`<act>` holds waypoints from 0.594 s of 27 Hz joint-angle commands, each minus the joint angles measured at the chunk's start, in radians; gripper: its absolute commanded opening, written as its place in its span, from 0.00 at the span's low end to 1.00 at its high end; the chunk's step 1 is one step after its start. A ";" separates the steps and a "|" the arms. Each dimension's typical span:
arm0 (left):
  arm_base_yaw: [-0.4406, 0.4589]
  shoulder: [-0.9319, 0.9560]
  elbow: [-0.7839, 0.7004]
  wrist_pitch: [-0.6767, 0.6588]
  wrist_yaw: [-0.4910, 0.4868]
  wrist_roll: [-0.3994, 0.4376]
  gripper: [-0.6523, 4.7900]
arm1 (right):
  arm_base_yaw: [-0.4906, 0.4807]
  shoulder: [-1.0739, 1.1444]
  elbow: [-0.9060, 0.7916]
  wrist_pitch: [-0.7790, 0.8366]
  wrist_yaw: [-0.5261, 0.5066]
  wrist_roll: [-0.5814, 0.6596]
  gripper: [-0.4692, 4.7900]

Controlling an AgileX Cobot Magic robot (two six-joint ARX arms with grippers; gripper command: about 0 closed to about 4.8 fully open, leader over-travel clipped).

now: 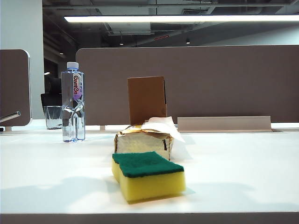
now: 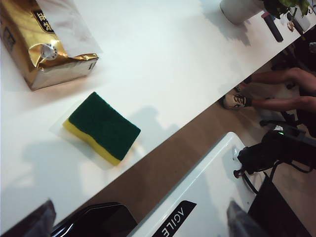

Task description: Move the sponge from right to left to wipe the table, avoiding obstacles on the table, and finally reaching the bottle of mineral water.

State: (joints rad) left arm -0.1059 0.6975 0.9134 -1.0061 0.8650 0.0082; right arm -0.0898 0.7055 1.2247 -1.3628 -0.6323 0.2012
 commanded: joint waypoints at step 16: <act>-0.226 0.235 -0.136 0.198 -0.005 -0.008 1.00 | 0.006 -0.014 0.004 -0.016 -0.070 0.018 0.61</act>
State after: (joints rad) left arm -0.3164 0.9180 0.7849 -0.8646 0.8703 0.0162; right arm -0.0845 0.6960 1.2247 -1.3827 -0.6899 0.2165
